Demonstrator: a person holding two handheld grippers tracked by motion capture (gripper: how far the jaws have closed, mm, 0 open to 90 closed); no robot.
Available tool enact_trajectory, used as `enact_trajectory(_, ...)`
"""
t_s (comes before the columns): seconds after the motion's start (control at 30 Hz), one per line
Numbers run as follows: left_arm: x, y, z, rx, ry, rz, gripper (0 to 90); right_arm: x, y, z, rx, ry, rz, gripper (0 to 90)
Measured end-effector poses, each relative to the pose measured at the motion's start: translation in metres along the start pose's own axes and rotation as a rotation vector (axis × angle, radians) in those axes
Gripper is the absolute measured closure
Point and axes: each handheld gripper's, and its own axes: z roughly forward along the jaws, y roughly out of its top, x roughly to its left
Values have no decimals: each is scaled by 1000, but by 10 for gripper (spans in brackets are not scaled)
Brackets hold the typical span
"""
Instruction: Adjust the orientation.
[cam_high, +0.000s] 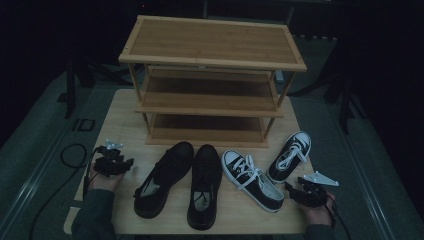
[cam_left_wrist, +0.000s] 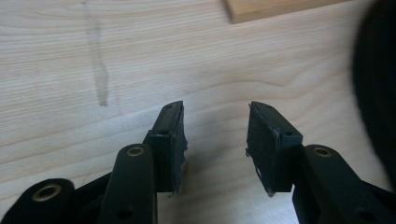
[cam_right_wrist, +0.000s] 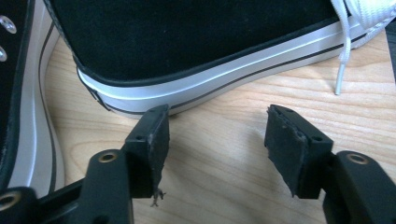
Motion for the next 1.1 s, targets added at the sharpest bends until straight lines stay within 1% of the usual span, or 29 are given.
enact_trajectory(0.13, -3, 4, -13, -19, -58, 14, 572, 1, 0, 0, 2, -6, 3, 369)
enact_trajectory(0.17, -3, 4, -13, -19, -58, 14, 571, 1, 0, 0, 2, -6, 3, 369)
enact_trajectory(0.2, -6, 7, -20, -24, -74, 33, 571, 1, 0, 0, 2, -10, 6, 359)
enact_trajectory(0.27, -10, 10, -26, -30, -87, 56, 570, 2, 0, 0, 9, -31, 21, 294)
enact_trajectory(0.3, -12, 12, -30, -33, -92, 65, 571, 2, 0, 1, 14, -26, 21, 246)
enact_trajectory(0.33, -14, 14, -32, -38, -95, 75, 570, 2, 0, 1, 21, -18, 11, 218)
enact_trajectory(0.37, -14, 14, -32, -38, -95, 75, 571, 2, 0, 1, 21, -18, 11, 218)
enact_trajectory(0.4, -18, 17, -38, -44, -112, 91, 571, 3, 0, 2, 22, -18, 10, 213)
enact_trajectory(0.47, -20, 19, -41, -48, -121, 104, 573, 3, 0, 2, 23, -18, 11, 211)
enact_trajectory(0.63, -29, 25, -49, -43, -160, 152, 573, 3, 0, 2, 23, -18, 12, 211)
enact_trajectory(0.77, -34, 28, -54, -47, -193, 173, 552, 3, 0, 2, 23, -18, 13, 211)
enact_trajectory(0.9, -37, 30, -57, -43, -222, 200, 546, 3, 0, 2, 23, -20, 14, 211)
enact_trajectory(0.93, -38, 31, -59, -42, -234, 200, 538, 3, 0, 2, 23, -20, 14, 211)
enact_trajectory(1.1, -43, 34, -66, -34, -269, 242, 530, 3, 0, 2, 23, -21, 14, 211)
